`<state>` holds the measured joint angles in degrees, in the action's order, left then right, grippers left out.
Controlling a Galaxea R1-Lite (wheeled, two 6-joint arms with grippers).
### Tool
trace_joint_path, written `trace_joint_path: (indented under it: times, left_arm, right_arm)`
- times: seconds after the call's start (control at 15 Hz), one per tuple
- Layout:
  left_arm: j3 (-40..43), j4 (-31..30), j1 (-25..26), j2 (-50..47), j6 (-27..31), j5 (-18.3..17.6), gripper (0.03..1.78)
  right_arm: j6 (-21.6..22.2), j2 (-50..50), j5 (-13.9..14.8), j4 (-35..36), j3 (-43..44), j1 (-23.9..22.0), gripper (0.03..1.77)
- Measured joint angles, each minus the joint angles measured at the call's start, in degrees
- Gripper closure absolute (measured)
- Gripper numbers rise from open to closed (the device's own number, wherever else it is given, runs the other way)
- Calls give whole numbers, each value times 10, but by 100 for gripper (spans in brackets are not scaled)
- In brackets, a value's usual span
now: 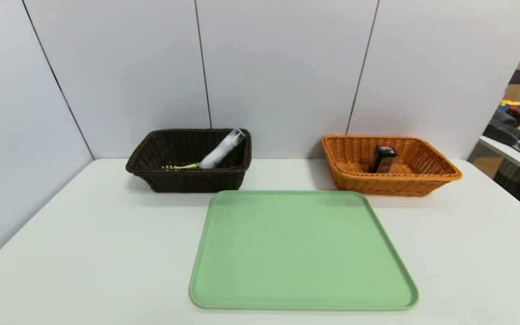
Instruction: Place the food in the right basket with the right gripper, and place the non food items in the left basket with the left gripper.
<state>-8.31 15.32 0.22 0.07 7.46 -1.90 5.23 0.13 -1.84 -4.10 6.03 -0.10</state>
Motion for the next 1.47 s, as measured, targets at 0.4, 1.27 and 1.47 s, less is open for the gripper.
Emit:
trace_joint_path:
  times: [0.4,1.27,1.47]
  left_arm:
    - [59,-98,0,-1,-7,-2,12]
    - [62,-99,0,-1,-56,6,12]
    - [62,-99,0,-1,-58,6,12]
  right_arm:
    - [55,-2,-21,74,-55,0,10]
    - [81,-2,43,-6,-52,1,10]
    - [82,-2,43,-4,-53,1,10]
